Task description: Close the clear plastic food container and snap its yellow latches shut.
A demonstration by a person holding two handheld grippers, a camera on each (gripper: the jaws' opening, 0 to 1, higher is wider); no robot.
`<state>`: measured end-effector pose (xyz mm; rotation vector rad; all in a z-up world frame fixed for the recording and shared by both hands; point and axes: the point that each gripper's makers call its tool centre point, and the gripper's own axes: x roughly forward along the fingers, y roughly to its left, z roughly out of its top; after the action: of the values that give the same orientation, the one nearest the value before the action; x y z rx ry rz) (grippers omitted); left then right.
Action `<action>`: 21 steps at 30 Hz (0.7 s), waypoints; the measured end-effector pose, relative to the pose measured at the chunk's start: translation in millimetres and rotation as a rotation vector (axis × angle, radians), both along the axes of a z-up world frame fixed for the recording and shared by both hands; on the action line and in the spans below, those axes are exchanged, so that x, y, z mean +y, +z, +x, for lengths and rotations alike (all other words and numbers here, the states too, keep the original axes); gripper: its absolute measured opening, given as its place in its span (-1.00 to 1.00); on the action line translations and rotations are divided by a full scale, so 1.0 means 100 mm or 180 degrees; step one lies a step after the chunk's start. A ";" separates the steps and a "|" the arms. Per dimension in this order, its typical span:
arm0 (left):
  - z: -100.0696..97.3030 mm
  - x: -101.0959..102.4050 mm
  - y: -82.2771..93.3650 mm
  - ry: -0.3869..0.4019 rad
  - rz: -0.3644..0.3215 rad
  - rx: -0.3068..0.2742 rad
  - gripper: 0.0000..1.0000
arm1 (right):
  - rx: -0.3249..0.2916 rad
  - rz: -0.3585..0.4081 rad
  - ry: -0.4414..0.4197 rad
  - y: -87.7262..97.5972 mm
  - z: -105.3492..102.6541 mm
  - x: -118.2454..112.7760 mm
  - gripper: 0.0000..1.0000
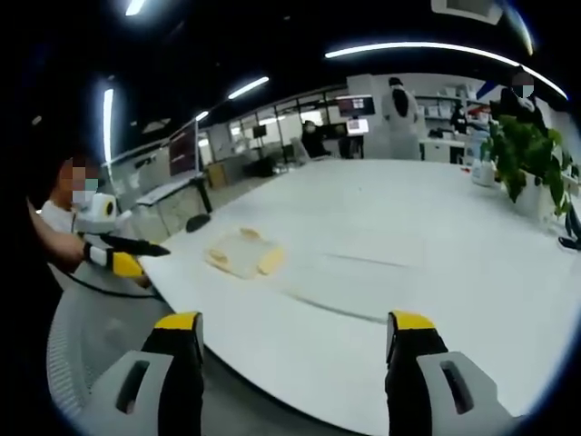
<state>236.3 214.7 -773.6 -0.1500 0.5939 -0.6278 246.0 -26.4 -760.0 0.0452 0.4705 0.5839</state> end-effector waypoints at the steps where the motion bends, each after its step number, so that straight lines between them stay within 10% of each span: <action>1: 0.00 0.00 0.00 -0.0007 0.0008 -0.0001 0.83 | -0.0004 0.0007 -0.0010 0.01 0.01 0.00 0.66; 21: 0.08 0.01 0.09 -0.0043 0.0021 -0.0020 0.74 | -0.0151 0.0205 -0.0006 0.32 0.21 0.02 0.63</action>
<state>244.3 215.9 -764.8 -0.1379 0.5913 -0.6391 267.1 -24.4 -728.1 0.0930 0.4054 0.5971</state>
